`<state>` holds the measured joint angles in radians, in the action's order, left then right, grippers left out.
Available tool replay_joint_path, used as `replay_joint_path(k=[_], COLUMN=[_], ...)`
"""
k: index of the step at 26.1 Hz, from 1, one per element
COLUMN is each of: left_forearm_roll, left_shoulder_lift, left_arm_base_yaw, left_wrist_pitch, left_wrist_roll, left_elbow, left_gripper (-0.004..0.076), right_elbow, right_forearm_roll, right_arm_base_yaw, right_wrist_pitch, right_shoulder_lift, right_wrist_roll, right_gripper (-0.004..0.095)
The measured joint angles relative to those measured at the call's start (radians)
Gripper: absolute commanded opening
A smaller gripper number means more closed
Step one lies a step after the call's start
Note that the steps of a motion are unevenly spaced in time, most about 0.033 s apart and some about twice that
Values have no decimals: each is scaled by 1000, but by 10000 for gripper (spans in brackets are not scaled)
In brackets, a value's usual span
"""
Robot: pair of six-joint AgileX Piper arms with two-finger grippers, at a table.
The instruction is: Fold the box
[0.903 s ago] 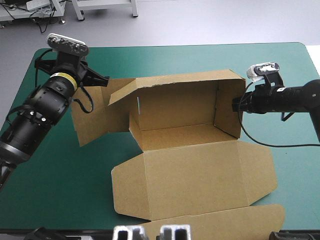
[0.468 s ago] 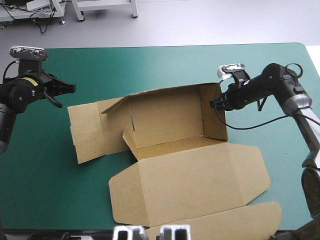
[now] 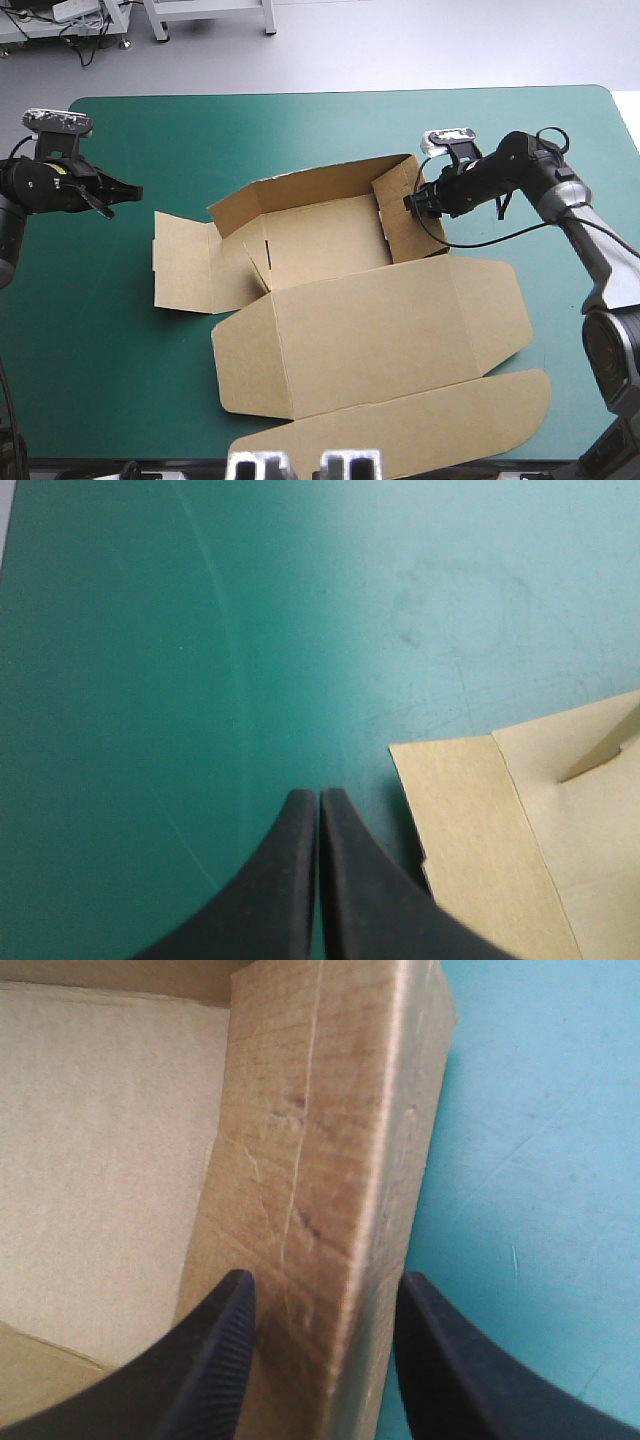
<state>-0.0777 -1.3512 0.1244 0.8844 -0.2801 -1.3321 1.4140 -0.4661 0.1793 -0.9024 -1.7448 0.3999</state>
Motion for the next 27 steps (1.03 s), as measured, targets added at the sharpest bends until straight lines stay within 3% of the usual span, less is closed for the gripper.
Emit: replay_joint_path(k=[4, 11, 16, 20, 24, 27], left_forearm_roll=[-14, -170, -308, -413, -515, -573], left_shoulder_lift=[-42, -97, -149, -186, -203, -203], left_arm_base_yaw=[2, 99, 209, 280, 297, 297], left_wrist_pitch=[12, 33, 104, 198, 301, 316], left_wrist_roll=[-11, -77, -129, -164, -174, -174], left_elbow=[0, -1, -1, -1, -2, -2], left_gripper=[-6, -6, -6, -6, -9, -9], right_elbow=[14, 183, 343, 432, 395, 339], right_forearm_roll=[1, 8, 35, 143, 176, 175], right_arm_base_yaw=[0, 0, 1, 2, 2, 2], right_wrist_pitch=[-28, -187, -292, -334, -344, -348], right_shoulder_lift=[0, 0, 0, 22, 111, 123], right_wrist_roll=[-1, -11, -91, -174, -216, -217], right_gripper=[445, 441, 441, 421, 368, 368])
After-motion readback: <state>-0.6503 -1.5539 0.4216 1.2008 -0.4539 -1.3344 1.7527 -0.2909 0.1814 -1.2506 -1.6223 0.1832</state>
